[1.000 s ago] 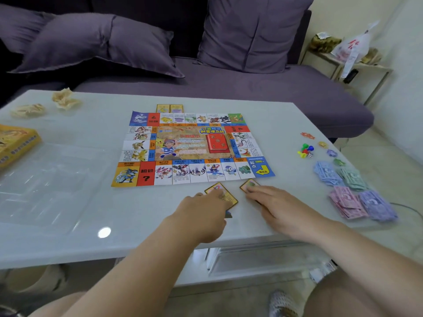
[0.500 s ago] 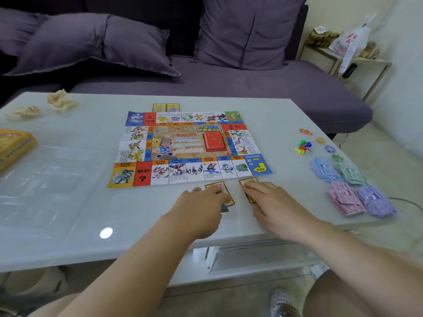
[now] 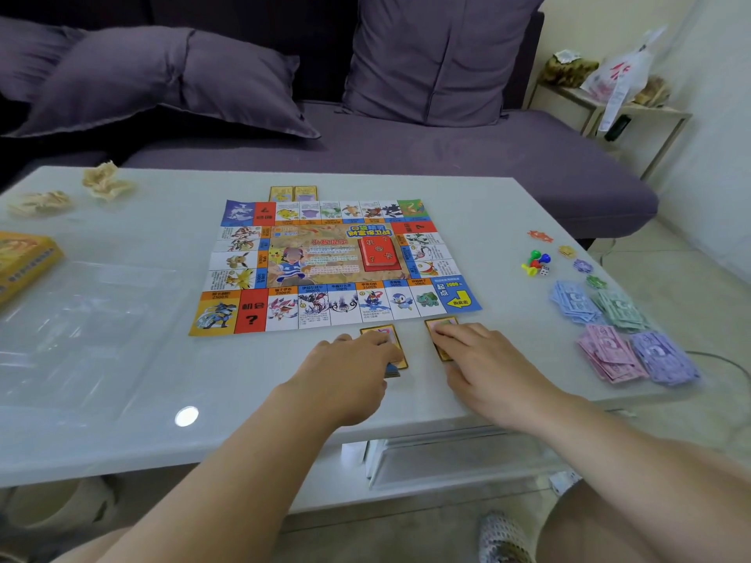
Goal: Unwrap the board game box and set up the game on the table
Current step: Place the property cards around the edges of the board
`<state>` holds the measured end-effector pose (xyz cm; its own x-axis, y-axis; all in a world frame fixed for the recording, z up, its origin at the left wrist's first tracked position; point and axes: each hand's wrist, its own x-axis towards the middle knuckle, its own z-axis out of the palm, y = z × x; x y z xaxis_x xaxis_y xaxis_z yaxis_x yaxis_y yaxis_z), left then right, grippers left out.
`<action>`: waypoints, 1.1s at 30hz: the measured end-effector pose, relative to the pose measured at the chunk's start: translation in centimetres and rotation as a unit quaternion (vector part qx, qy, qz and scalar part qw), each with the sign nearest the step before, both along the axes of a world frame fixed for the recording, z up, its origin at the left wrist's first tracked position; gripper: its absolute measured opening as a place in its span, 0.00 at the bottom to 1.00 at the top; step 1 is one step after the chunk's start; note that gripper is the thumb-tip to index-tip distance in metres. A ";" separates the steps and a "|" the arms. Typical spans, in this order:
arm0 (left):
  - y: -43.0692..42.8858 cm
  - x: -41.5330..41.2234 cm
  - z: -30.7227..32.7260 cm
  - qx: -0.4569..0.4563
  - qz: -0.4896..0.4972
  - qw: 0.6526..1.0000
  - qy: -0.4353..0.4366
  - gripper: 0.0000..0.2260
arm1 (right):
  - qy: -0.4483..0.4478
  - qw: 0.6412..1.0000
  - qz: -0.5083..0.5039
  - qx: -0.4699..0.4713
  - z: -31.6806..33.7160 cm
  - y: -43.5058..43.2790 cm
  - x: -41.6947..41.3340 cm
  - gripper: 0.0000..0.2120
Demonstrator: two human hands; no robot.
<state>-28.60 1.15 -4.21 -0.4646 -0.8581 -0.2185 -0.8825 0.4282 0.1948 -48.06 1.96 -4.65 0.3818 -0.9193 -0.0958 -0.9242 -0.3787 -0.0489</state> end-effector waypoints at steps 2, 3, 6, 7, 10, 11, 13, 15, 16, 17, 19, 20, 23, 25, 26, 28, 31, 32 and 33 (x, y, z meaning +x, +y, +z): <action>-0.1 0.0 -0.1 -0.006 0.000 1.000 0.007 0.18 | -0.001 1.000 -0.001 0.001 0.1 0.0 0.0 0.23; -0.1 0.0 -0.1 -0.010 0.000 1.000 0.010 0.18 | -0.001 1.000 -0.001 0.001 0.1 -0.1 0.0 0.23; -0.3 0.1 -0.3 -0.014 0.002 1.000 0.015 0.18 | -0.001 1.000 -0.001 -0.006 0.0 -0.1 0.1 0.23; -0.3 0.2 -0.3 -0.014 0.002 1.000 0.018 0.18 | -0.001 1.000 -0.001 -0.008 0.1 -0.1 0.1 0.23; -0.3 0.2 -0.1 -0.022 0.009 0.998 0.050 0.16 | -0.012 1.000 -0.002 -0.012 0.2 0.0 0.0 0.24; -0.5 0.1 0.2 -0.020 0.024 0.996 0.084 0.16 | -0.026 0.999 -0.003 -0.017 0.3 0.0 0.0 0.24; -0.8 -0.1 1.4 0.009 0.092 0.972 0.214 0.14 | -0.090 0.995 -0.011 -0.047 0.9 -0.2 0.2 0.21; -0.9 -0.2 3.0 0.079 0.201 0.898 0.383 0.11 | -0.215 0.973 -0.048 -0.062 1.8 -0.5 0.8 0.17; -1.1 -0.2 3.6 0.145 0.273 0.820 0.482 0.08 | -0.293 0.952 -0.077 -0.039 2.4 -0.6 1.1 0.14; -1.2 -0.1 4.3 0.227 0.333 0.714 0.573 0.07 | -0.368 0.924 -0.103 0.006 3.1 -0.6 1.5 0.12; -1.1 0.3 5.0 0.317 0.376 0.513 0.704 0.08 | -0.473 0.867 -0.131 0.082 4.0 -1.0 2.4 0.09; -1.2 0.5 5.0 0.327 0.372 0.461 0.736 0.09 | -0.497 0.852 -0.138 0.093 4.3 -1.2 2.7 0.08; -1.3 0.5 4.8 0.326 0.306 0.458 0.769 0.10 | -0.543 0.818 -0.154 0.107 4.9 -1.7 3.8 0.07; -1.2 0.3 4.6 0.317 0.269 0.498 0.761 0.09 | -0.583 0.785 -0.164 0.131 5.2 -2.0 4.4 0.06; -1.2 0.3 4.6 0.310 0.266 0.515 0.754 0.08 | -0.603 0.766 -0.169 0.145 5.4 -2.2 4.6 0.06; -1.2 0.2 4.4 0.296 0.273 0.536 0.742 0.06 | -0.626 0.742 -0.175 0.167 5.6 -2.4 4.8 0.04; -1.2 0.1 4.2 0.281 0.284 0.547 0.736 0.06 | -0.612 0.750 -0.175 0.183 5.4 -2.4 5.0 0.09; -1.2 0.1 4.1 0.277 0.287 0.549 0.735 0.06 | -0.604 0.755 -0.175 0.183 5.3 -2.4 5.1 0.09; -1.2 0.1 4.1 0.275 0.290 0.552 0.732 0.06 | -0.596 0.762 -0.177 0.183 5.1 -2.3 5.2 0.08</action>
